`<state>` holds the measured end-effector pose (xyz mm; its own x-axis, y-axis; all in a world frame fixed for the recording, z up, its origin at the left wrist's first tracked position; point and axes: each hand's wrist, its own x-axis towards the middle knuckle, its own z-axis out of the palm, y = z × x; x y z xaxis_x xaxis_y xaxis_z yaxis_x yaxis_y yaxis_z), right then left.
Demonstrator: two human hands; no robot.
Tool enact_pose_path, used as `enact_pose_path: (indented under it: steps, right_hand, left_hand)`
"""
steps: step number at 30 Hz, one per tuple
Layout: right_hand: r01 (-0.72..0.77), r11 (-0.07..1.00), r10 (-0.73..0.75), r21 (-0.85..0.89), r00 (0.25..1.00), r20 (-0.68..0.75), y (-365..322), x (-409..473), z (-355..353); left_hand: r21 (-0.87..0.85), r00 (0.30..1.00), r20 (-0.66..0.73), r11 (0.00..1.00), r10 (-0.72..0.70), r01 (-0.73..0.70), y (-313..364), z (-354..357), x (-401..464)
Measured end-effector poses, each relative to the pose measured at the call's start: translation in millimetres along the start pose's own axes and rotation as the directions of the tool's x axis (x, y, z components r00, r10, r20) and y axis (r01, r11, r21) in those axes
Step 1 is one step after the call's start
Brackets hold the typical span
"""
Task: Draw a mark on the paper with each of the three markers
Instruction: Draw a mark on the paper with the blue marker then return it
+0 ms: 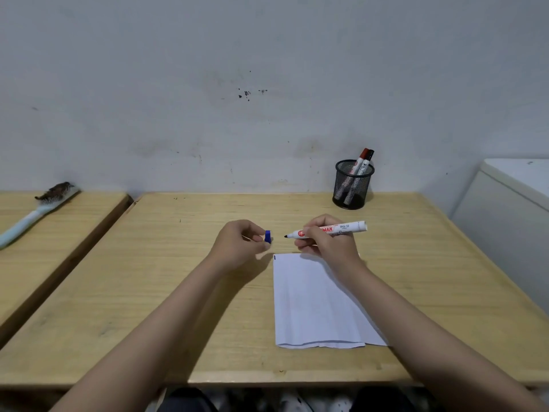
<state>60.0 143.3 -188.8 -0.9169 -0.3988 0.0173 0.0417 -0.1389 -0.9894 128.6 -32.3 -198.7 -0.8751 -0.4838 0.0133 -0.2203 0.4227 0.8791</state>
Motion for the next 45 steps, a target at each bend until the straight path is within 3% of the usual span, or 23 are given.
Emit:
enact_pose_path:
  steps: [4, 13, 31, 39, 45]
  right_hand:
    - [-0.113, 0.993, 0.112, 0.017, 0.993, 0.031, 15, 3, 4]
    - [-0.036, 0.998, 0.038, -0.06, 0.998, 0.043, 36, 1, 1]
    - [-0.014, 0.973, 0.029, -0.232, 0.998, 0.063, 43, 2, 2]
    - [-0.011, 0.984, 0.023, -0.178, 0.997, 0.069, 43, 2, 0]
    - [-0.044, 0.993, 0.048, 0.111, 0.998, -0.034, 35, 3, -7]
  left_hand:
    - [0.051, 0.985, 0.171, 0.998, 0.031, -0.04, -3, 6, -19]
    - [0.318, 0.984, 0.166, 0.942, 0.061, -0.112, -16, 12, -14]
    - [0.293, 0.987, 0.157, 0.952, 0.041, -0.086, -28, 13, -2]
    - [0.312, 0.986, 0.162, 0.945, 0.047, -0.096, -29, 13, 0]
    - [0.317, 0.975, 0.21, 0.939, 0.071, -0.137, -22, 10, -2]
